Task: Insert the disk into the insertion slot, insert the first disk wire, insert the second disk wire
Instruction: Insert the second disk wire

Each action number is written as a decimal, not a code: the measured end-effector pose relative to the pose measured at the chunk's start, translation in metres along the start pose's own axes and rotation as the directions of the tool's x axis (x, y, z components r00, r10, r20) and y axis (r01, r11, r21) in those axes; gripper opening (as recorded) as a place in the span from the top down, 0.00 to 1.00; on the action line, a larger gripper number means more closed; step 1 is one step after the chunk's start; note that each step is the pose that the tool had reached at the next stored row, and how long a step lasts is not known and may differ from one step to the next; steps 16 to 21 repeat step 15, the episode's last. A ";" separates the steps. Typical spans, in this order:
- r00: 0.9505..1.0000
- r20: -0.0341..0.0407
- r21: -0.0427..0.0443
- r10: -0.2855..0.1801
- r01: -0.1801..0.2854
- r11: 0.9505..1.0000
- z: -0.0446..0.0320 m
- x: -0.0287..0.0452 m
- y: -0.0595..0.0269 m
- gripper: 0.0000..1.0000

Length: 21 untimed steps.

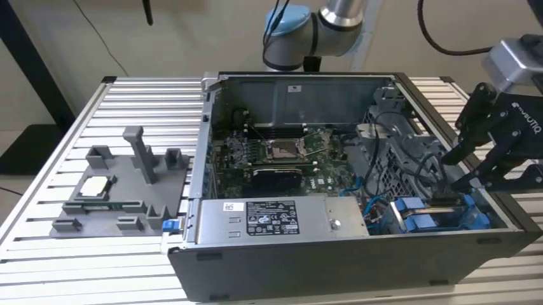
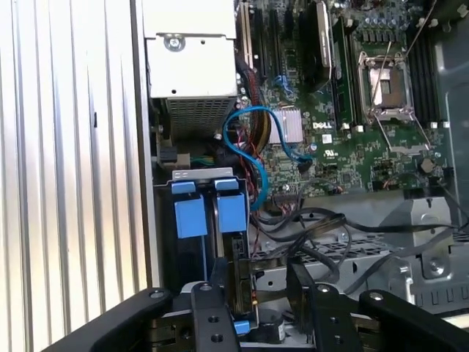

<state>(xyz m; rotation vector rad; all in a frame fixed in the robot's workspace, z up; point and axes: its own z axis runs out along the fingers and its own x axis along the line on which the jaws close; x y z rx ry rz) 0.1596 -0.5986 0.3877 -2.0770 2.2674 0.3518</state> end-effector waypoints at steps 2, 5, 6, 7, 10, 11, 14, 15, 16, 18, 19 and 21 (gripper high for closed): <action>1.000 0.000 0.000 0.000 0.000 1.000 -0.0087 -0.0017 0.0011 0.55; 1.000 0.000 0.000 0.000 0.000 1.000 -0.0221 -0.0042 0.0030 0.55; 1.000 0.000 0.000 0.000 0.000 1.000 -0.0262 -0.0050 0.0036 0.55; 1.000 0.000 0.000 0.000 0.000 1.000 -0.0289 -0.0055 0.0041 0.55; 1.000 0.000 0.000 0.000 0.000 1.000 -0.0295 -0.0056 0.0042 0.55; 1.000 0.000 0.000 0.000 0.000 1.000 -0.0294 -0.0056 0.0042 0.55; 1.000 0.000 0.000 0.000 0.000 1.000 -0.0296 -0.0057 0.0041 0.55; 1.000 0.000 0.000 0.000 0.000 1.000 -0.0296 -0.0057 0.0041 0.55; 1.000 0.000 0.000 0.000 0.000 1.000 -0.0296 -0.0057 0.0041 0.55; 1.000 0.000 0.000 0.000 0.000 1.000 -0.0296 -0.0057 0.0041 0.55; 1.000 0.000 0.000 0.000 0.000 1.000 -0.0296 -0.0057 0.0041 0.55; 1.000 0.000 0.000 0.000 0.000 1.000 -0.0296 -0.0057 0.0041 0.55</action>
